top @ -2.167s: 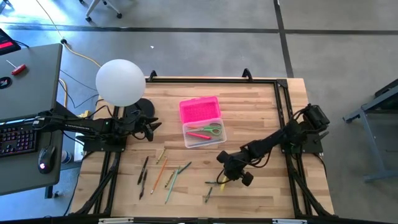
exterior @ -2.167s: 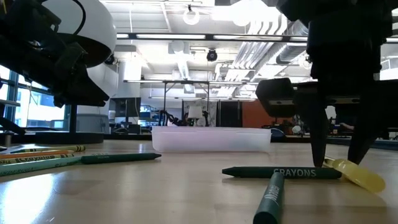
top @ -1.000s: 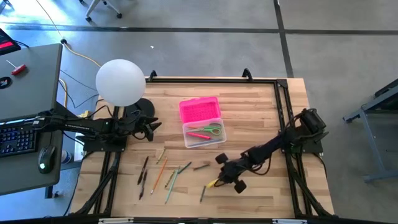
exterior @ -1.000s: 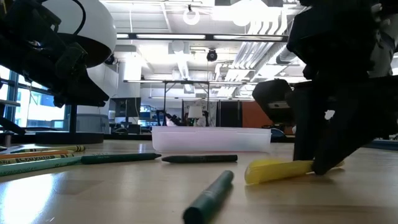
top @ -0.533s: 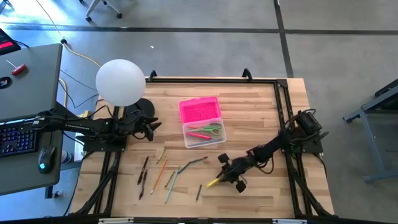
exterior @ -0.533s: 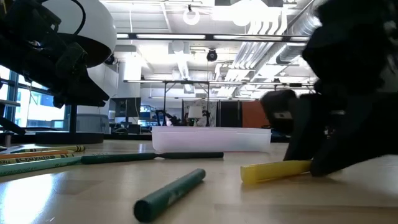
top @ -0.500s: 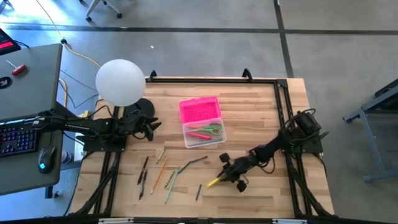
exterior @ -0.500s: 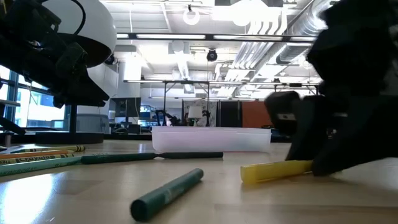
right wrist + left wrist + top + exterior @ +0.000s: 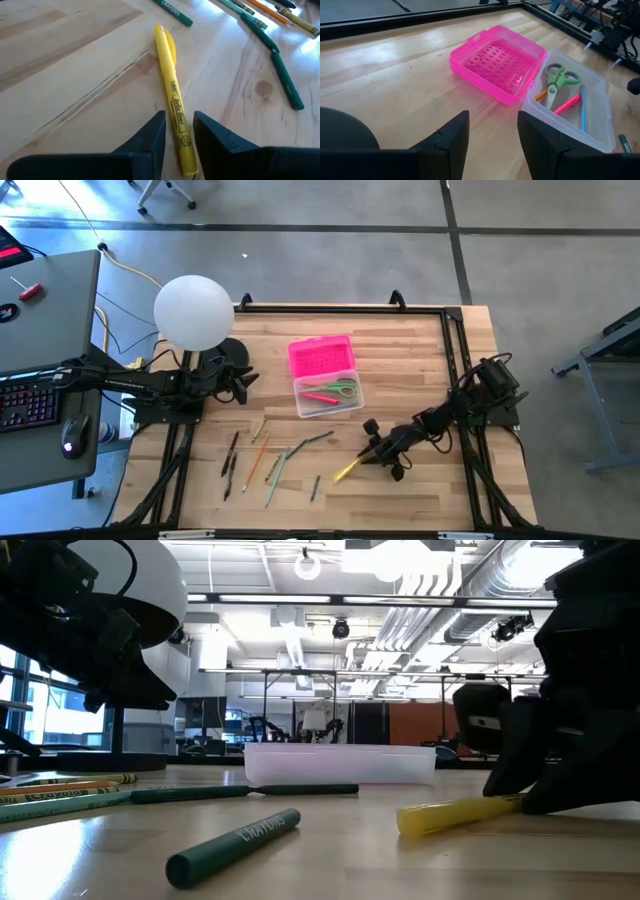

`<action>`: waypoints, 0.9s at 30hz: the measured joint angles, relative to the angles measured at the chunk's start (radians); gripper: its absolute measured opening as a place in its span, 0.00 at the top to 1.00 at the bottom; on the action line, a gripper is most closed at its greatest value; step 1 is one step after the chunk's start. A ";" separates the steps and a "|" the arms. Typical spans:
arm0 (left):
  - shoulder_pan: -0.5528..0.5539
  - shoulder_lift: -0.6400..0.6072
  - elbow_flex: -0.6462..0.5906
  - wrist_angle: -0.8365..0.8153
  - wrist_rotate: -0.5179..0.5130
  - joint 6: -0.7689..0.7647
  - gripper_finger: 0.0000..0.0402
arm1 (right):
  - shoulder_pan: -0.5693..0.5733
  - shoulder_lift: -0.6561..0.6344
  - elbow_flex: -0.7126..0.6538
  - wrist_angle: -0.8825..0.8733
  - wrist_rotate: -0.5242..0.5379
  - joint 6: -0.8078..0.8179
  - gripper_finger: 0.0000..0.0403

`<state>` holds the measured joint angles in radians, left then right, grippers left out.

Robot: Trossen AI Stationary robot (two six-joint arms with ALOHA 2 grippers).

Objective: Pick & place school supplies into a supply box
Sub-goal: Put the yellow pen into the pink supply box

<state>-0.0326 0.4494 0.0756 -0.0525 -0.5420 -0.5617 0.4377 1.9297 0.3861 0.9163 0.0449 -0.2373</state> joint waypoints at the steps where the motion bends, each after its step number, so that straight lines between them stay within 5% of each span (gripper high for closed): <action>1: 0.000 0.000 0.000 0.000 0.000 0.000 0.51 | 0.000 0.000 0.003 -0.003 -0.005 -0.003 0.79; 12: 0.000 0.000 0.000 -0.001 -0.001 0.001 0.51 | -0.065 0.016 0.016 0.005 -0.109 -0.040 0.79; 19: 0.000 0.000 0.000 -0.002 -0.001 0.001 0.51 | -0.118 0.165 0.098 0.138 -0.261 -0.040 0.79; 27: 0.000 0.000 0.000 -0.002 0.005 0.008 0.51 | -0.138 0.218 0.094 0.212 -0.298 -0.017 0.84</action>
<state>-0.0326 0.4496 0.0756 -0.0548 -0.5373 -0.5541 0.3000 2.1479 0.4797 1.1282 -0.2535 -0.2539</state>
